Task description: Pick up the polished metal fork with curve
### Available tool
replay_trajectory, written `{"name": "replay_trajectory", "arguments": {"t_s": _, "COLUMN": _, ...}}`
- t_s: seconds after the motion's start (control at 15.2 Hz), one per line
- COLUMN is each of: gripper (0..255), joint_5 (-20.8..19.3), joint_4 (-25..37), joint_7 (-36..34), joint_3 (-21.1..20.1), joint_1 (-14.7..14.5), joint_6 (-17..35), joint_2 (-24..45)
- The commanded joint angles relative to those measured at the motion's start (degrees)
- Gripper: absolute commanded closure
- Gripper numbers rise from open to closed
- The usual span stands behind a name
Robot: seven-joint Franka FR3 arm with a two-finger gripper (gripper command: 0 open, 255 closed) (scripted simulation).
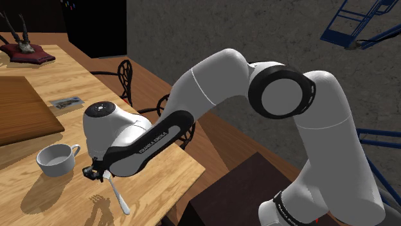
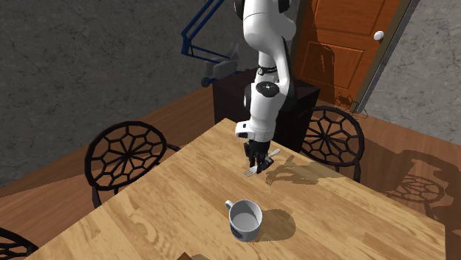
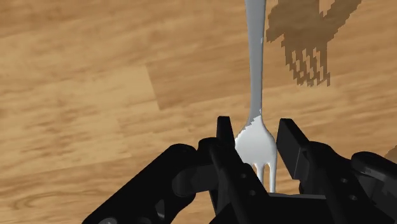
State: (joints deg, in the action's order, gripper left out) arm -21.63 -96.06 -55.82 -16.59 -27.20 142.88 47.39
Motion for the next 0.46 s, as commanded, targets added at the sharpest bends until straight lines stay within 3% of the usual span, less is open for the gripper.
{"name": "replay_trajectory", "arguments": {"t_s": 0.0, "gripper": 255, "joint_5": 0.32, "joint_4": -0.38, "joint_7": 0.21, "joint_3": -0.37, "joint_1": 0.28, "joint_6": -0.8, "joint_2": -1.15}}
{"name": "replay_trajectory", "arguments": {"t_s": 0.4, "gripper": 255, "joint_5": 1.07, "joint_4": -1.17, "joint_7": 0.67, "joint_3": -1.18, "joint_1": 0.87, "joint_6": -2.51, "joint_2": -3.63}}
